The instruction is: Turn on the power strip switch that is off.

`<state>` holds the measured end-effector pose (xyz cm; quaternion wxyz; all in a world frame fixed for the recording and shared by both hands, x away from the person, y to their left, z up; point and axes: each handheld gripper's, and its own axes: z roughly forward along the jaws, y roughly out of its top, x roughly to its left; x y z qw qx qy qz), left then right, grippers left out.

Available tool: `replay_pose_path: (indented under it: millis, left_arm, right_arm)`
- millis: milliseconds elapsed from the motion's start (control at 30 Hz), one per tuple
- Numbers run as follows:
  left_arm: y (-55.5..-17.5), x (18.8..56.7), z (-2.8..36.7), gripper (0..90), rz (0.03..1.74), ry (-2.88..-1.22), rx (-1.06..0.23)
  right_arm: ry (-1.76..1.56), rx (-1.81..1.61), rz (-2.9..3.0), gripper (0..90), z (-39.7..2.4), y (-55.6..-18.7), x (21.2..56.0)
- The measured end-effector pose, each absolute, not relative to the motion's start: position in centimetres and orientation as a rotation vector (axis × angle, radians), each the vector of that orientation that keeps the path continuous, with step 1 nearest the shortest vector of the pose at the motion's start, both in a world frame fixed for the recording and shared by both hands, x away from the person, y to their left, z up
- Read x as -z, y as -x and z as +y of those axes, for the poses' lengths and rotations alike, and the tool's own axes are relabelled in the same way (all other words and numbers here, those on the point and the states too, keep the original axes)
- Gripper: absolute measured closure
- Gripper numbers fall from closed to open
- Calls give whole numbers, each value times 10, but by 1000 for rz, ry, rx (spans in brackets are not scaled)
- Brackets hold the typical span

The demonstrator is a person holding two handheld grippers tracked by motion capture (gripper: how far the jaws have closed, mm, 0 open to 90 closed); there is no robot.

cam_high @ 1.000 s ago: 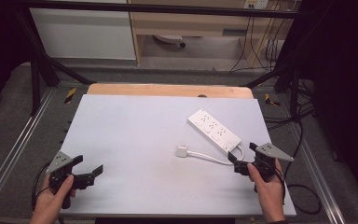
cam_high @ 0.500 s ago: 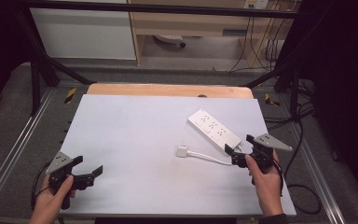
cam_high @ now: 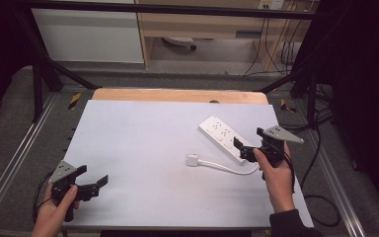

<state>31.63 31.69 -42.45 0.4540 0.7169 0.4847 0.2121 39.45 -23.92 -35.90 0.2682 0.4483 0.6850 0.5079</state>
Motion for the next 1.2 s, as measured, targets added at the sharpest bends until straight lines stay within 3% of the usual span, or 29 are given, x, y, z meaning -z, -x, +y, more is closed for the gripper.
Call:
replay_pose_path:
  millis: [467,767,1033,1067,1100,1200]
  left_arm:
    - [-319,424,317,71,1196,-1764,-535]
    - [-317,424,317,71,1202,-1766,-540]
    - [-318,424,318,71,1209,-1763,-546]
    - [-318,424,318,71,1209,-1764,-546]
    - [-318,424,317,71,1209,-1764,-547]
    - [-318,425,317,71,1209,-1770,-549]
  right_arm:
    - [-1191,-1338,1889,40,-217,-426,359]
    - [-1218,-1365,1823,95,-210,-443,355]
    - [-1216,-1354,1822,342,-208,-452,361]
    - [-1200,-1354,1823,427,-207,-452,361]
    - [-1200,-1354,1823,427,-207,-452,361]
    - [-1171,-1352,1809,584,-203,-454,363]
